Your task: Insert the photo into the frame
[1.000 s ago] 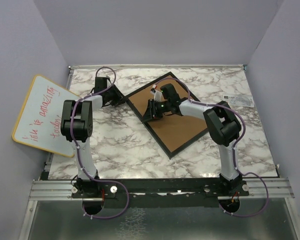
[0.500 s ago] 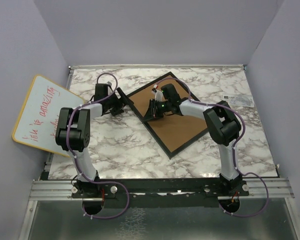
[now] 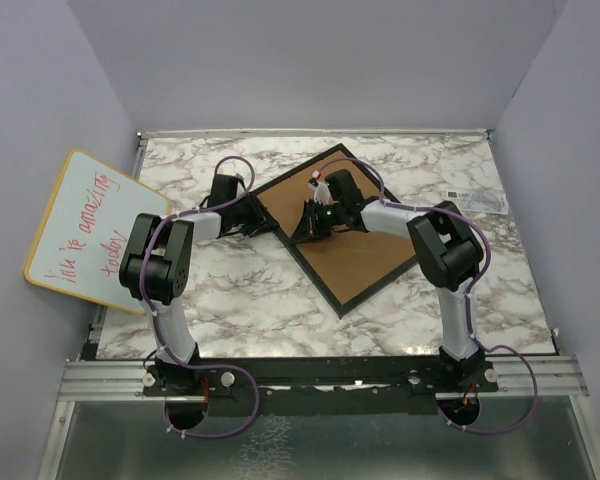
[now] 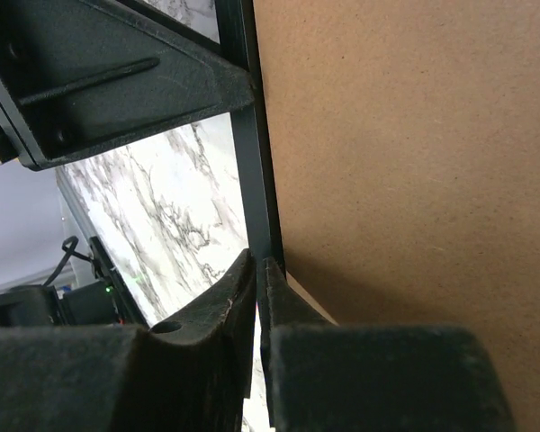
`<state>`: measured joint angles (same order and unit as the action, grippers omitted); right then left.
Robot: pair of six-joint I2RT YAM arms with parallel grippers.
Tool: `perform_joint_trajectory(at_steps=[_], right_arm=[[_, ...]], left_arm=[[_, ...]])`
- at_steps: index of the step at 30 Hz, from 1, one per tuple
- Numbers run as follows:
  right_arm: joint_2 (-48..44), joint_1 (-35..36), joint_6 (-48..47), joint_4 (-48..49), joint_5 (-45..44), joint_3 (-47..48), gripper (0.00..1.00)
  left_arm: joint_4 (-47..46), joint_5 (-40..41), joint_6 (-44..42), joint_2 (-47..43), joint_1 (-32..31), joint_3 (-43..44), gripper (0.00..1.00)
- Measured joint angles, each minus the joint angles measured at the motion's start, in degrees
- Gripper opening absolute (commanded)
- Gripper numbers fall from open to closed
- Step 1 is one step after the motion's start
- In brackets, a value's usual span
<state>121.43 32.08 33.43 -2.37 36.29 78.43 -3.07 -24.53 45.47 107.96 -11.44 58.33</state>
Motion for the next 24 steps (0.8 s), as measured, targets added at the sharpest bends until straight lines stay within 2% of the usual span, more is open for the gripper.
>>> perform_joint_trajectory(at_steps=[7, 24], right_arm=[[0.07, -0.17, 0.17, 0.37, -0.02, -0.39, 0.1], [0.46, -1.09, 1.33, 2.91, 1.14, -1.97, 0.09]], left_arm=[[1.77, 0.87, 0.04, -0.11, -0.22, 0.83, 0.16], [2.73, 1.22, -0.94, -0.26, -0.26, 1.25, 0.12]])
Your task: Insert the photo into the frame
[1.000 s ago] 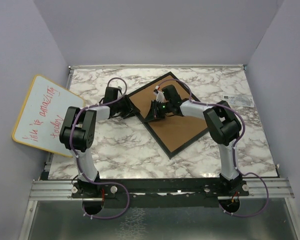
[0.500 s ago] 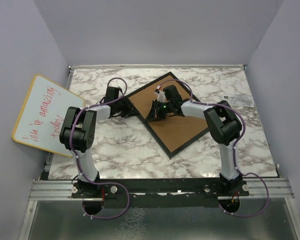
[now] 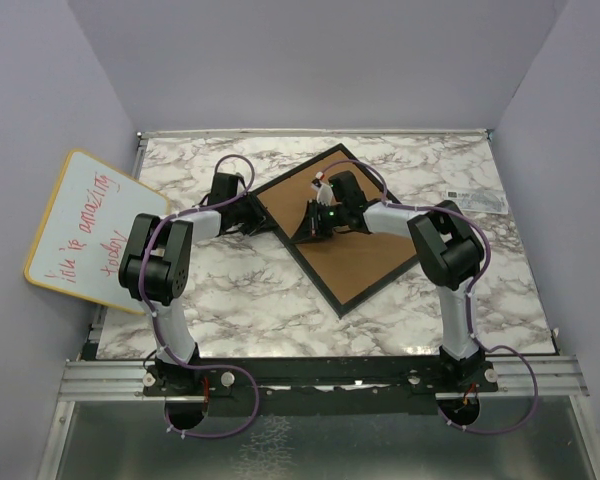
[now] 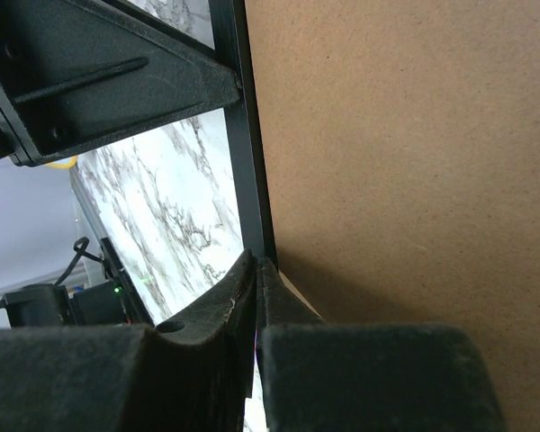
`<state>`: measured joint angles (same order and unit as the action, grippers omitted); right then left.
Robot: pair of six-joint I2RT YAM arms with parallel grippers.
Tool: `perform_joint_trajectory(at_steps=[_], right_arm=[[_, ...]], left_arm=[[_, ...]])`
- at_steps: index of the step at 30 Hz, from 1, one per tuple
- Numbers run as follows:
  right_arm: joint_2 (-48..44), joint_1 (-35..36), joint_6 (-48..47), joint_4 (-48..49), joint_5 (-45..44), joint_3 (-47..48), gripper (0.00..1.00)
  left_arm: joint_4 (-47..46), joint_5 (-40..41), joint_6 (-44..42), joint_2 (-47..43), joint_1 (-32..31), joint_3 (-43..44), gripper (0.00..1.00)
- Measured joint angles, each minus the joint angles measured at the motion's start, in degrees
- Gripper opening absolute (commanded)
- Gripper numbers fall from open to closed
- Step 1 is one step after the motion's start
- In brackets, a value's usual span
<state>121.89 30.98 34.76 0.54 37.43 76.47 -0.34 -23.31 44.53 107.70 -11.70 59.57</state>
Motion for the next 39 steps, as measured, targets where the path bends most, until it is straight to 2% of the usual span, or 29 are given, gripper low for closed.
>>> perform_joint_trajectory(at_steps=[17, 21, 26, 29, 34, 36, 39], right_arm=[[0.83, -0.79, -0.31, 0.87, 0.83, -0.35, 0.09], [-0.55, -1.18, -0.46, 0.46, -3.56, -0.7, 0.13], [-4.44, -2.95, -1.9, -1.11, -11.72, -2.38, 0.24], [-6.91, -3.72, -2.75, -2.29, -12.98, -3.78, 0.27], [-10.32, -4.48, -4.15, -1.07, -6.27, -7.21, 0.29], [-11.43, -4.35, -4.44, 0.9, -2.36, -9.73, 0.31], [-12.41, -4.28, -4.39, 3.5, 2.54, -14.14, 0.32]], left_arm=[[1.6, 0.42, -0.79, -0.02, 0.0, 0.94, 0.12], [2.4, 0.66, -1.03, 0.0, -0.07, 1.44, 0.12], [4.28, 0.66, -1.53, 0.66, -0.07, 2.97, 0.14], [5.01, 0.72, -2.19, 2.21, -0.04, 5.38, 0.15], [4.79, 1.03, -3.65, 7.5, -0.04, 12.72, 0.15], [4.68, 1.01, -4.09, 10.1, -0.04, 16.35, 0.19], [4.04, 1.03, -4.85, 13.18, -0.02, 20.74, 0.33]])
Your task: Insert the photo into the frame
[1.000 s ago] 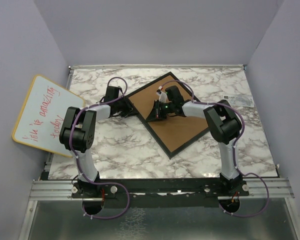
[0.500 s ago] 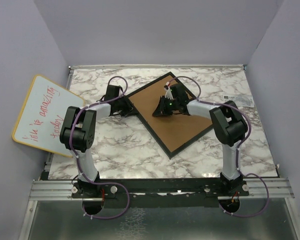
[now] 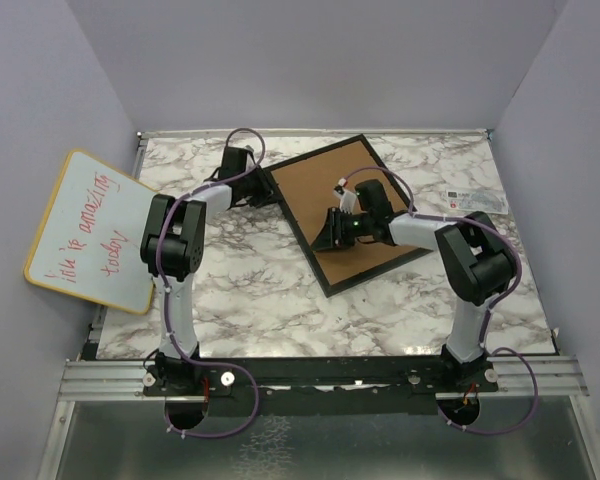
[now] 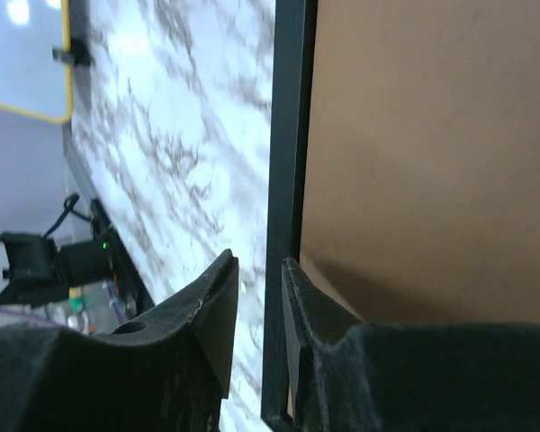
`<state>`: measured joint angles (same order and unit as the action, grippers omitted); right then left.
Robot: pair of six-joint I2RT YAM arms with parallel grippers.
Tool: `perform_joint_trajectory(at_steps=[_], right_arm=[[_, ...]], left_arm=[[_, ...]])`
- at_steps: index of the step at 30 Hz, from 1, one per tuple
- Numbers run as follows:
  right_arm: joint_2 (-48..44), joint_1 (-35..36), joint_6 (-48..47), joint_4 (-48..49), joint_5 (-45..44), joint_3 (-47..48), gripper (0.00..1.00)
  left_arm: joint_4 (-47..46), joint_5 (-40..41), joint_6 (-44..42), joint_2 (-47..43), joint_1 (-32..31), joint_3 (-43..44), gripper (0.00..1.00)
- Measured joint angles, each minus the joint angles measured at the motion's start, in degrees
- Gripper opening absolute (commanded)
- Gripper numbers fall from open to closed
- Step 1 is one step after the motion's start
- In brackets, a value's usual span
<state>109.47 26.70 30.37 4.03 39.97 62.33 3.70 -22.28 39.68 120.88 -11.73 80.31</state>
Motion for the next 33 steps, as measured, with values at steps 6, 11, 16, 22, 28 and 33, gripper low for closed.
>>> perform_joint_trajectory(at_steps=[6, 11, 16, 22, 28, 33], right_arm=[[-0.2, 0.2, 3.1, 4.66, 5.27, -5.62, 0.32], [-0.2, 0.2, 7.65, 11.21, 6.6, -6.49, 0.29], [-0.17, 0.2, 9.29, 13.94, 6.91, -6.49, 0.2], [1.2, 0.2, 9.66, 13.7, 6.88, -6.4, 0.15], [3.69, 0.2, 9.33, 11.78, 6.45, -5.57, 0.11], [3.91, 0.2, 8.98, 9.57, 5.11, -4.63, 0.08]], left_arm=[[-1.2, 0.72, -1.68, 1.36, 0.37, 1.36, 0.73], [-2.89, 0.0, -2.8, -1.44, 0.35, -1.46, 0.85], [-2.71, -2.03, -3.52, -4.09, 0.26, -4.92, 0.77], [-3.26, -3.04, -3.06, -6.23, -1.38, -9.4, 0.55], [-4.44, -2.78, -2.14, -7.89, -5.2, -13.68, 0.37], [-6.08, -2.67, -1.07, -8.39, -5.66, -15.28, 0.25]])
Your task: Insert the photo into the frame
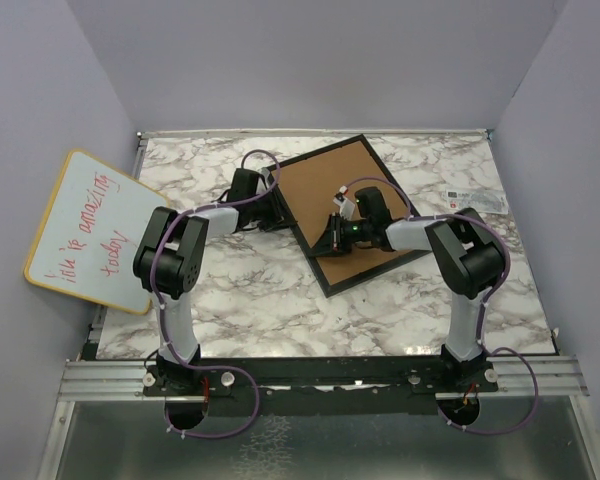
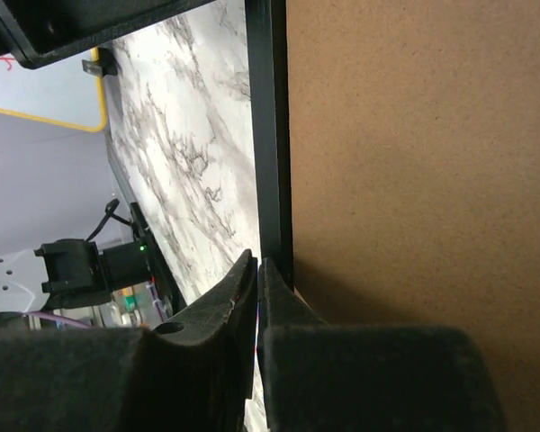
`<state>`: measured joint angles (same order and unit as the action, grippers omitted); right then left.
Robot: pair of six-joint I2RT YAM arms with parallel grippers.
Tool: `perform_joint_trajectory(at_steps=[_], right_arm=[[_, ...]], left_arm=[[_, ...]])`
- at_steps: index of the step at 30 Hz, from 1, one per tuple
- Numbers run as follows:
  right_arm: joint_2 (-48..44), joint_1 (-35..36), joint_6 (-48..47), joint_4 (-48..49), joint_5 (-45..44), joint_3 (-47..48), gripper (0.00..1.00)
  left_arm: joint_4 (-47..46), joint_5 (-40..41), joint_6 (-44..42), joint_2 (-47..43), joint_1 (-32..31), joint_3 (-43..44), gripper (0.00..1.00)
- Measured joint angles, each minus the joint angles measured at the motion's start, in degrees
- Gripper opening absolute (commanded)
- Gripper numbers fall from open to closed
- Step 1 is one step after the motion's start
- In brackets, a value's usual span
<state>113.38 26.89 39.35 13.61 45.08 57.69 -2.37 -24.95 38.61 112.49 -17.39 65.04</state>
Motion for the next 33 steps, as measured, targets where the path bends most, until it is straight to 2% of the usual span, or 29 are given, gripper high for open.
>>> perform_joint_trajectory(at_steps=[4, 9, 33], right_arm=[[-0.02, -0.35, -0.31, -1.14, -0.87, 0.35, 0.08], [-0.02, -0.87, -0.92, -1.46, -0.96, 0.37, 0.07], [-0.02, -1.51, -4.52, -4.31, -1.31, 1.51, 0.08]], left_arm=[[-0.28, 0.5, 0.02, -0.2, -0.26, -0.04, 0.19], [-0.31, 0.98, 0.02, -0.46, -0.26, -0.26, 0.15], [-0.17, 1.36, 0.0, -0.63, -0.26, -0.28, 0.15]])
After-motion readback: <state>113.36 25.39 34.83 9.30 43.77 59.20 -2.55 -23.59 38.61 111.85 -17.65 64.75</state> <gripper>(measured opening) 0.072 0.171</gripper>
